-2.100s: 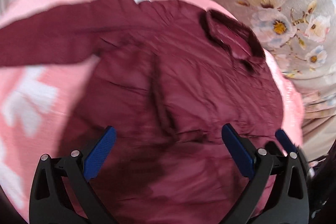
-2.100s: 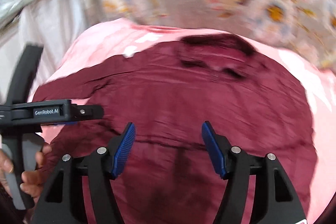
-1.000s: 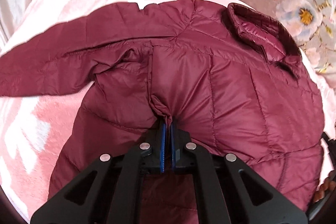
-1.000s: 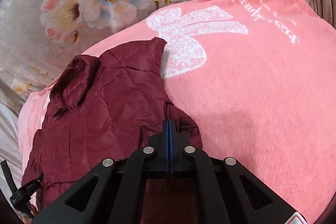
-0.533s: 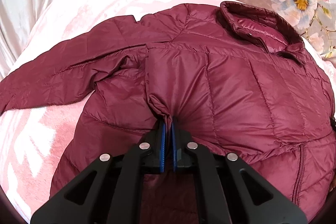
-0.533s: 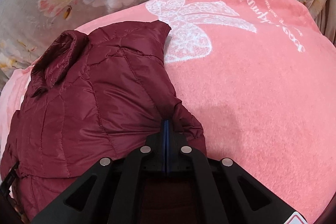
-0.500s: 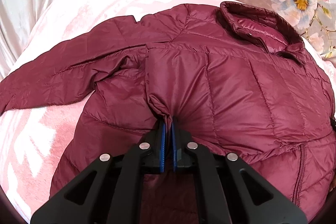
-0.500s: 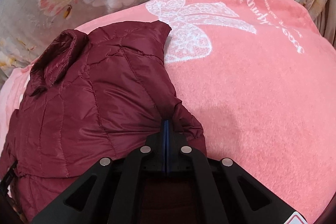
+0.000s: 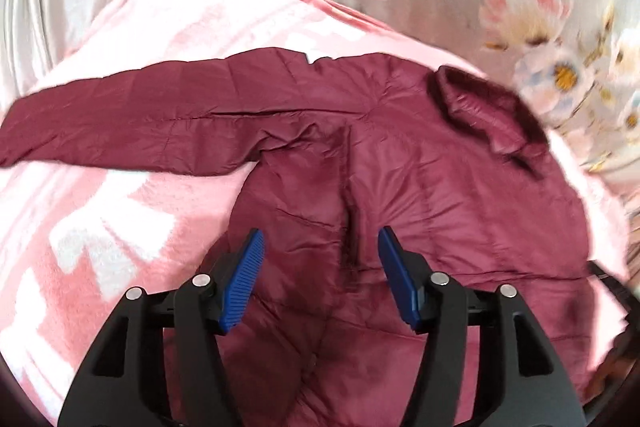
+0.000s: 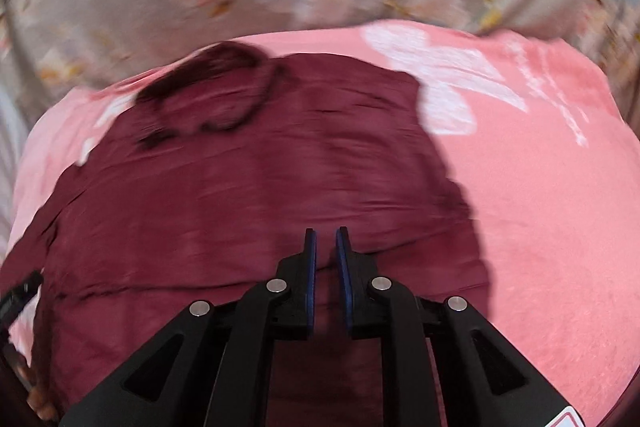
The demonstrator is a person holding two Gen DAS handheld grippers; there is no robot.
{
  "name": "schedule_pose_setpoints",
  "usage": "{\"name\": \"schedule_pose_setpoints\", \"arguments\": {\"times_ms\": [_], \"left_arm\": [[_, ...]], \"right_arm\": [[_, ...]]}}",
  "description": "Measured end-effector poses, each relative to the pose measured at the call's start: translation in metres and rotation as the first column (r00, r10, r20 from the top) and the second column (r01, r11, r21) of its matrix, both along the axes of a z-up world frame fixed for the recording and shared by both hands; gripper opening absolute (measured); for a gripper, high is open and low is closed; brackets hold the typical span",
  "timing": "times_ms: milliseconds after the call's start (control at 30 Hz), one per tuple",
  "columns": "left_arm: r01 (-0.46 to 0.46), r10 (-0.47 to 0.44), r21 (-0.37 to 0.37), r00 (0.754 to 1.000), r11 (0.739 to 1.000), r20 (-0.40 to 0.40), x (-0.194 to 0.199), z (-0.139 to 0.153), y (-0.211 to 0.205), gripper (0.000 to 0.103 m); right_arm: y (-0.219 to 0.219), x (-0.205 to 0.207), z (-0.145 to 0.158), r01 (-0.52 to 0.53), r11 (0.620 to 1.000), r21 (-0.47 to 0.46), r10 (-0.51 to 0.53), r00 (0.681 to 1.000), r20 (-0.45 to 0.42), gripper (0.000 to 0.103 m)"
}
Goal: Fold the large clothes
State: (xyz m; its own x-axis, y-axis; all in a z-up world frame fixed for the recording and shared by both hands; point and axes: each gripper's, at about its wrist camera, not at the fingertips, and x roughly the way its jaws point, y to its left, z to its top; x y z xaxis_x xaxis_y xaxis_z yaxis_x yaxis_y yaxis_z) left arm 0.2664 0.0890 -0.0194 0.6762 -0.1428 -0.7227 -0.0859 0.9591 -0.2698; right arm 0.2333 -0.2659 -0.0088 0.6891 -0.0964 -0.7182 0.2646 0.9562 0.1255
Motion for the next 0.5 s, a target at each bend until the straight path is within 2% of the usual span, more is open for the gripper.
{"name": "schedule_pose_setpoints", "arguments": {"times_ms": [67, 133, 233, 367, 500], "left_arm": [[0.059, -0.06, -0.071, 0.998, 0.996, -0.016, 0.004, 0.01, -0.009, 0.057], [0.1, -0.101, -0.082, 0.995, 0.992, -0.014, 0.007, 0.015, -0.024, 0.057], [0.139, -0.139, -0.002, 0.989, 0.99, -0.043, 0.017, 0.008, -0.054, 0.057], [0.12, -0.112, 0.074, 0.988, 0.99, -0.104, 0.03, -0.027, -0.065, 0.057], [0.119, -0.112, 0.116, 0.991, 0.986, -0.066, 0.025, -0.035, -0.069, 0.06]], "right_arm": [[0.033, 0.007, 0.001, -0.073, 0.997, -0.011, 0.073, 0.997, -0.002, 0.014], [0.05, 0.016, -0.003, -0.109, 0.994, 0.005, 0.109, 0.994, -0.009, 0.014], [0.073, 0.03, -0.015, -0.164, 0.985, 0.047, 0.166, 0.985, -0.039, 0.014], [0.093, 0.041, -0.038, -0.195, 0.981, -0.005, 0.193, 0.977, -0.093, 0.014], [0.1, 0.037, -0.048, -0.189, 0.981, -0.04, 0.186, 0.98, -0.075, 0.013]]}}
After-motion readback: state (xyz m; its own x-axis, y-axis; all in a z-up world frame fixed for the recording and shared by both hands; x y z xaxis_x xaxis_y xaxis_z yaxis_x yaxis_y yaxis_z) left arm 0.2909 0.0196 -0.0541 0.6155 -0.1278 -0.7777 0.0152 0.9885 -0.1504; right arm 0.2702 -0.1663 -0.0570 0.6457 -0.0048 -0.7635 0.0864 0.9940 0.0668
